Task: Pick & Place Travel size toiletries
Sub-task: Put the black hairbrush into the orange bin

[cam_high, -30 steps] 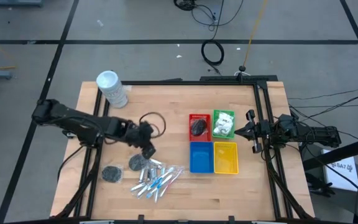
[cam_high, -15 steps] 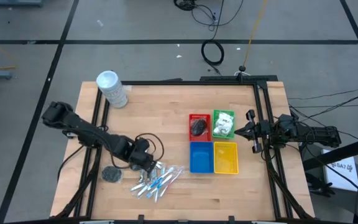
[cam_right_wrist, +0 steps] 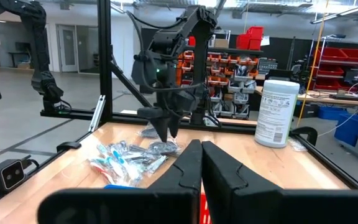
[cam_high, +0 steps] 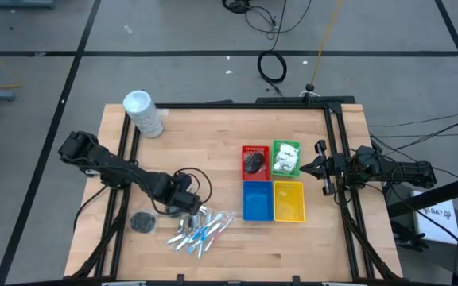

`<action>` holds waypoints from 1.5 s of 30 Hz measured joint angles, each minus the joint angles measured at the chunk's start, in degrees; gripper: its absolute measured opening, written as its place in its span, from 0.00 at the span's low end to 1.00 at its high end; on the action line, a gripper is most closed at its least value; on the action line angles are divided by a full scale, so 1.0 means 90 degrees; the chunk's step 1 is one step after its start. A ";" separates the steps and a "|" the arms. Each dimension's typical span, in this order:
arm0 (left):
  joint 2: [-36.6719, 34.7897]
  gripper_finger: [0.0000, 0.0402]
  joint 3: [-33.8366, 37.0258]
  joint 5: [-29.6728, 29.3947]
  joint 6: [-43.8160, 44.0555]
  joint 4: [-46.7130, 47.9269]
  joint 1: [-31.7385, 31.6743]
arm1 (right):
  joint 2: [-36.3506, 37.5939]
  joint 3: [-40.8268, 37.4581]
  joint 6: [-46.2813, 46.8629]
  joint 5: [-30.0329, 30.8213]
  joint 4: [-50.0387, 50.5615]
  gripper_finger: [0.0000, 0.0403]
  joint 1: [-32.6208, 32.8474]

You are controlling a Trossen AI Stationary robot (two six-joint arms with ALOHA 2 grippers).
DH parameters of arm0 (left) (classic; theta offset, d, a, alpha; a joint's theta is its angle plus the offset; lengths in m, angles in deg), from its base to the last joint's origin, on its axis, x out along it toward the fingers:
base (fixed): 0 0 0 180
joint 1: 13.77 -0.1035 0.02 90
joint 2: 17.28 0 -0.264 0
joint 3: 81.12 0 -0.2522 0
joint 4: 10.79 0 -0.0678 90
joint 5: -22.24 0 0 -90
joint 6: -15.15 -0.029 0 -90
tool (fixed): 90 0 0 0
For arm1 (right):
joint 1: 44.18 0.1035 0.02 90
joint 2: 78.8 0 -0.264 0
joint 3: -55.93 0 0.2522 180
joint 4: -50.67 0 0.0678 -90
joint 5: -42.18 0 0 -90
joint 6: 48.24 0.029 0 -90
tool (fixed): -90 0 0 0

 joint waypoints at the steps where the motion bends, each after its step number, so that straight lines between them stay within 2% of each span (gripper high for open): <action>1: 0.0000 0.53 0.0000 0.0066 -0.0092 -0.0032 0.0008 | 0.0001 0.0000 0.0000 -0.0001 0.0001 0.00 0.0000; 5: 0.0034 0.53 0.0052 0.0432 0.0035 -0.0035 0.0060 | 0.0001 0.0000 0.0002 -0.0001 0.0002 0.00 0.0000; 11: 0.0141 0.53 0.0273 0.0648 0.0332 -0.0043 0.0121 | 0.0000 0.0000 0.0001 0.0000 0.0002 0.00 0.0000; 22: 0.0646 0.53 0.0298 0.0649 0.0022 -0.0063 0.0114 | 0.0002 0.0000 0.0002 0.0002 0.0001 0.00 0.0002; 29: 0.0680 0.51 0.0291 0.0758 -0.0014 -0.0061 0.0069 | 0.0002 0.0000 0.0002 0.0002 0.0000 0.00 0.0001; 33: 0.0678 0.41 0.0291 0.0816 -0.0050 -0.0069 0.0023 | 0.0002 0.0000 0.0002 0.0002 0.0000 0.00 0.0000; 42: 0.0673 0.04 0.0289 0.0845 -0.0197 -0.0092 -0.0024 | 0.0002 0.0000 0.0002 0.0002 0.0000 0.00 0.0002; 45: 0.0675 0.02 0.0289 0.0845 -0.0208 -0.0090 -0.0024 | 0.0002 0.0000 0.0002 0.0002 0.0000 0.00 0.0000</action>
